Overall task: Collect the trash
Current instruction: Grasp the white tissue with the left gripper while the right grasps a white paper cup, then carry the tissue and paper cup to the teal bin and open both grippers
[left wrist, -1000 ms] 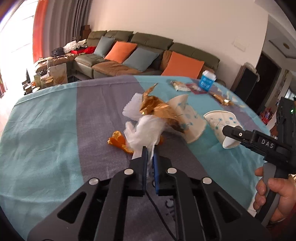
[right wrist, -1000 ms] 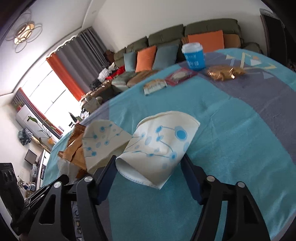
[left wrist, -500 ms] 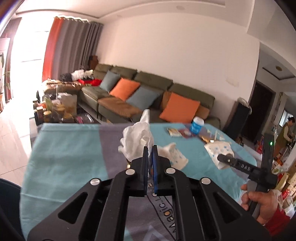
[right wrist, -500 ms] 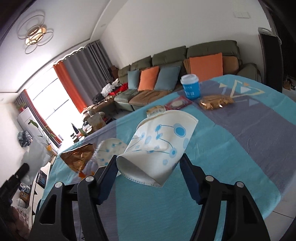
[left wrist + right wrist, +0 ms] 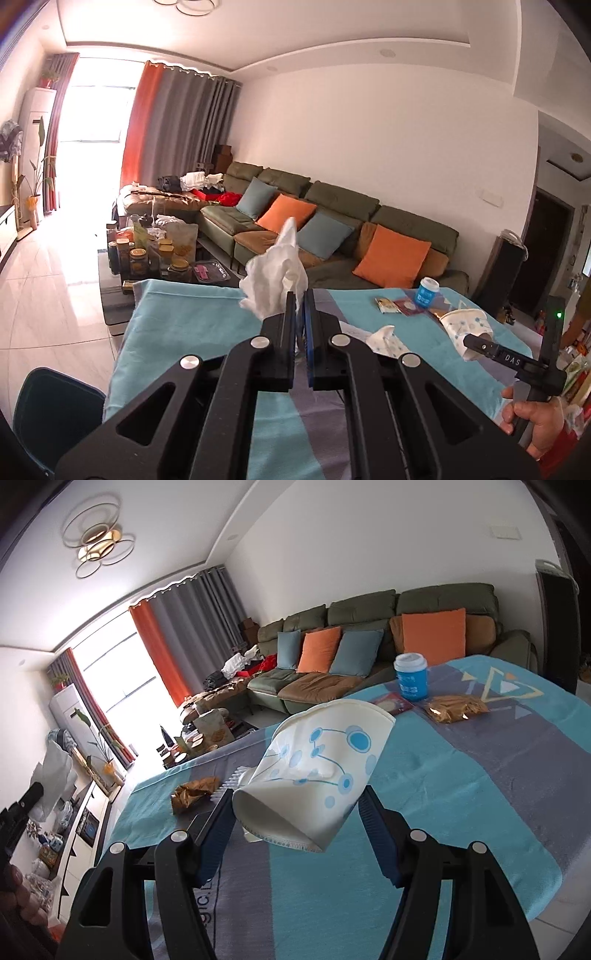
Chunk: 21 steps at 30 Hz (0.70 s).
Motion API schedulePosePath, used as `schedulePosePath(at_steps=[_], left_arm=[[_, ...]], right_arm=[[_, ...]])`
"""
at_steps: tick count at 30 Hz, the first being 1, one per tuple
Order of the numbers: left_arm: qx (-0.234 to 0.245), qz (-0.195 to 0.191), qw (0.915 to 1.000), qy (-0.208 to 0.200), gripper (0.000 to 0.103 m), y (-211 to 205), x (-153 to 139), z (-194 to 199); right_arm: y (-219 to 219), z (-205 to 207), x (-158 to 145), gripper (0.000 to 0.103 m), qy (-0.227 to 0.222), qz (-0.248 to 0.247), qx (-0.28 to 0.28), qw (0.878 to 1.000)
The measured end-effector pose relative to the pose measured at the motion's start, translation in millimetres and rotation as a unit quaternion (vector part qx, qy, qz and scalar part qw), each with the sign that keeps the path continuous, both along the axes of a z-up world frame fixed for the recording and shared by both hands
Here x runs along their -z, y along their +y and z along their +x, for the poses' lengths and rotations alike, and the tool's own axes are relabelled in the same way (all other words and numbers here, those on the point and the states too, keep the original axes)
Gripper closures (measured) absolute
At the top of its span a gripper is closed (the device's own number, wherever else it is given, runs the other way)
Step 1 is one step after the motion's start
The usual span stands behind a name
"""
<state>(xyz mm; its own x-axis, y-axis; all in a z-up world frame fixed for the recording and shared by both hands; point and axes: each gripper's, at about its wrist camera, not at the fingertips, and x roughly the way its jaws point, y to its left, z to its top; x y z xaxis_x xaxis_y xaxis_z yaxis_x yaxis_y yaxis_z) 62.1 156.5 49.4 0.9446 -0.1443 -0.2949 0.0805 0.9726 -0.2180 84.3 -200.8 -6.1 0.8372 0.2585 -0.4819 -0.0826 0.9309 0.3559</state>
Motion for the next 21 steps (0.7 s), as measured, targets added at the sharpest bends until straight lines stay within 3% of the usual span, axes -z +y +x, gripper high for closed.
schedulePosePath(at_steps=[12,21], left_arm=[[-0.025,0.005,0.9997,-0.003,0.099,17,-2,-24],[-0.066,0.010,0.9977,0.007,0.099,34,-1,-48]], right_arm=[[30,-12,-21,0.038,-0.044,-0.010,-0.046,0.998],[94,-11,-35,0.038,-0.073,-0.017,-0.163,0.984]])
